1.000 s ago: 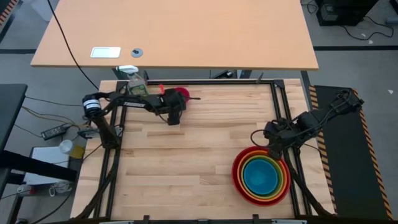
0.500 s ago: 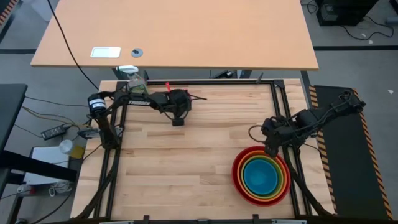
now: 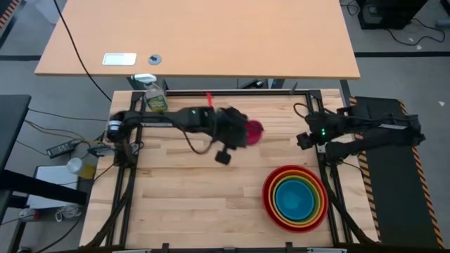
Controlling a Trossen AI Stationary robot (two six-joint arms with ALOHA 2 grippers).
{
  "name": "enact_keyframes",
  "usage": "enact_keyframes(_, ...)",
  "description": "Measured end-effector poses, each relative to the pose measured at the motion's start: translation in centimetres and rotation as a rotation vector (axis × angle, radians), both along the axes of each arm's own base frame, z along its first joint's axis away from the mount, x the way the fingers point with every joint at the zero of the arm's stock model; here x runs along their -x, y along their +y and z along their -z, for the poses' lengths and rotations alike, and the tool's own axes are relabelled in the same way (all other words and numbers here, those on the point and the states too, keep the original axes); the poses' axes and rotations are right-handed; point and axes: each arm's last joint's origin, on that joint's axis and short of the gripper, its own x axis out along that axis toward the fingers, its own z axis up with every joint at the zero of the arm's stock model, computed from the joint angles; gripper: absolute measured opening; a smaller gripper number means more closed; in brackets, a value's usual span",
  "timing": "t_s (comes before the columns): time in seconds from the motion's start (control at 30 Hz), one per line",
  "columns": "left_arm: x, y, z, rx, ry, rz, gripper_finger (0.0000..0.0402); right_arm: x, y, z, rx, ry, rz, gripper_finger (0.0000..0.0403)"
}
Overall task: Nest bowls inside each other
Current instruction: Stack the pink bowl on top of the blue bowl
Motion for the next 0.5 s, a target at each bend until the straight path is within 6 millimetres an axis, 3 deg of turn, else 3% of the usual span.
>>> enact_keyframes(0.23,-5.6,-6.7,0.6,0.037,-0.002,0.144,0.0009,1.4,-1.8,-0.5,0.149,-0.027,-0.019,0.0210)
enact_keyframes(0.4,-9.8,-11.0,1.7,0.120,-0.189,0.174,0.0009,1.4,-2.6,-1.2,0.275,-0.111,0.013,0.0210)
enact_keyframes(0.5,-12.0,-13.1,3.5,0.158,-0.322,0.194,0.0009,1.2,-3.0,-1.7,0.353,-0.161,0.022,0.0210)
